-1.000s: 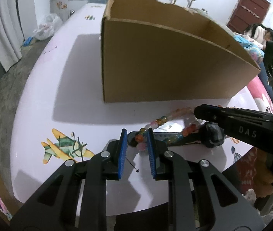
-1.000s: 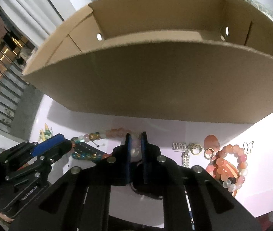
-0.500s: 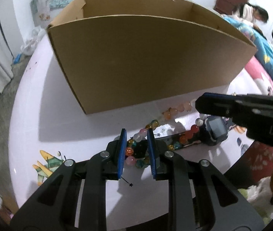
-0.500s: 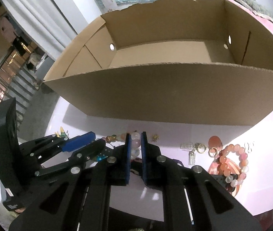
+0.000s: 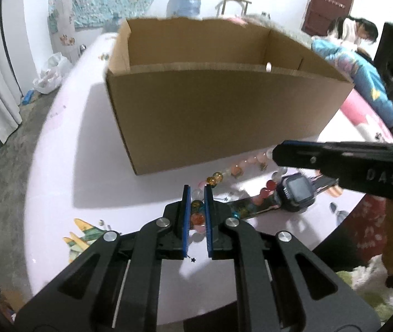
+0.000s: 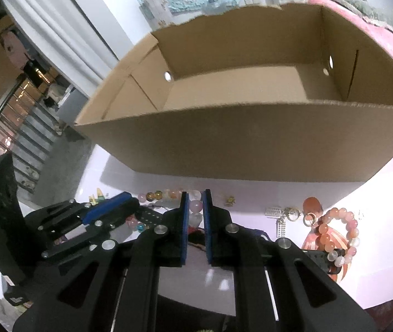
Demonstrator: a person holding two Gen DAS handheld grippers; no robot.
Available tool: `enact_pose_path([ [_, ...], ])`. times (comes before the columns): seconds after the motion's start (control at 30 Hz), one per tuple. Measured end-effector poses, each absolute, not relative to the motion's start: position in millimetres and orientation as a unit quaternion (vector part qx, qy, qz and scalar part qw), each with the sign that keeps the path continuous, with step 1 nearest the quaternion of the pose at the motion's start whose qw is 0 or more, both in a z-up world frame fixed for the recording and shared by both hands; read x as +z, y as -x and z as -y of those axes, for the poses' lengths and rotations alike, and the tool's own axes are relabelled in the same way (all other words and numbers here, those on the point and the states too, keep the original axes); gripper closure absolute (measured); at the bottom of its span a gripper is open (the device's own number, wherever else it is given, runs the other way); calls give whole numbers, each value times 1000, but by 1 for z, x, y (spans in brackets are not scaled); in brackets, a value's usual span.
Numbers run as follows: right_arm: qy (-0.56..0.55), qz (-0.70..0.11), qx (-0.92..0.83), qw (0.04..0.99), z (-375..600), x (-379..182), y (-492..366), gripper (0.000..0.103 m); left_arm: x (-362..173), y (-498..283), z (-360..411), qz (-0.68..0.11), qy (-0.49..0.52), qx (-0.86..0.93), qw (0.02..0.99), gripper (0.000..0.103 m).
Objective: Organize jewelry
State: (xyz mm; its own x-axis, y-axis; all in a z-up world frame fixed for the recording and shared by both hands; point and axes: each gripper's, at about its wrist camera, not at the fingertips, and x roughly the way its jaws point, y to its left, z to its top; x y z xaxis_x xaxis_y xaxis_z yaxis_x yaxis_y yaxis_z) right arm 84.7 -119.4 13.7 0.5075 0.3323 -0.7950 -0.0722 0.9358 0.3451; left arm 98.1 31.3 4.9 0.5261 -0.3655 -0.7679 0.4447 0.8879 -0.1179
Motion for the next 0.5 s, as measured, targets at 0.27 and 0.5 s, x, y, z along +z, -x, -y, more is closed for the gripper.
enact_pose_path([
  [0.27, -96, -426, 146, 887, 105, 80, -67, 93, 87, -82, -51, -356, -12, -262, 897, 95],
  [0.5, -84, -378, 180, 904, 119, 144, -114, 93, 149, -132, -38, -302, -3, -283, 911, 95],
])
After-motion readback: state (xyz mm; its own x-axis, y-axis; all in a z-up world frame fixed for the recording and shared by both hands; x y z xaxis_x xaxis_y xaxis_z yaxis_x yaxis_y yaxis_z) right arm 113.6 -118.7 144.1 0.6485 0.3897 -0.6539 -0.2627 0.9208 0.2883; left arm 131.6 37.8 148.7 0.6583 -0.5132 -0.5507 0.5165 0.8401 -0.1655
